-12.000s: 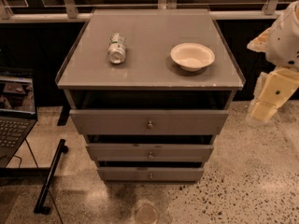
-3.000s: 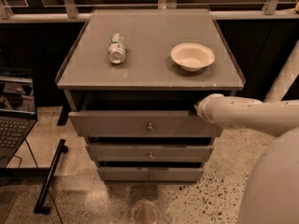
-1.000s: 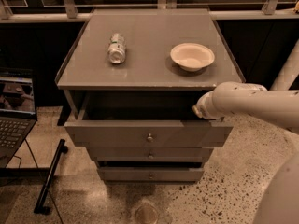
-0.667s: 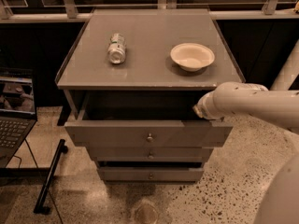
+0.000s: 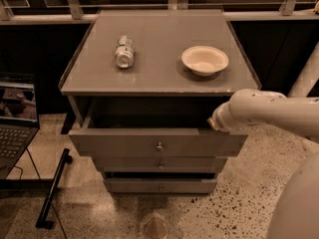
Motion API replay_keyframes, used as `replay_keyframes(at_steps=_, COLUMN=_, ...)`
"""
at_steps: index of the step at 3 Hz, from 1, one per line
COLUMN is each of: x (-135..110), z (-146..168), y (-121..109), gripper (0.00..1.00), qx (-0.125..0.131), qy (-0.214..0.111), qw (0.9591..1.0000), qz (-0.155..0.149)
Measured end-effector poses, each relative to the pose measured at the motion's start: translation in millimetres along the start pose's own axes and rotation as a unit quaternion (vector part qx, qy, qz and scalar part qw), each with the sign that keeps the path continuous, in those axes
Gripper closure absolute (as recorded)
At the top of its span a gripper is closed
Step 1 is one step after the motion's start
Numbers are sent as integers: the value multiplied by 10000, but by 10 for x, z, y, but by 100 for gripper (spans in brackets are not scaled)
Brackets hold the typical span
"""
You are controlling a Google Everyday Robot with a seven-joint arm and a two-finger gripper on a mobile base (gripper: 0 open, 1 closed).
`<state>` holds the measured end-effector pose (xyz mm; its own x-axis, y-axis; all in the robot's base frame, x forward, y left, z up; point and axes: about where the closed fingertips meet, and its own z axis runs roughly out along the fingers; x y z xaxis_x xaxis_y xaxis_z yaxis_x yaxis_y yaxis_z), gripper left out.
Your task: Open top drawer
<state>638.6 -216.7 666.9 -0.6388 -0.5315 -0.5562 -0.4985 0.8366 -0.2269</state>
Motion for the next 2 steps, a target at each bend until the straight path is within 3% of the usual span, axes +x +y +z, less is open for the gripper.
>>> replay_keyframes(at_steps=2, x=260, z=-97, y=32, gripper=100, qx=-376, qy=197, qw=9989, qz=-206)
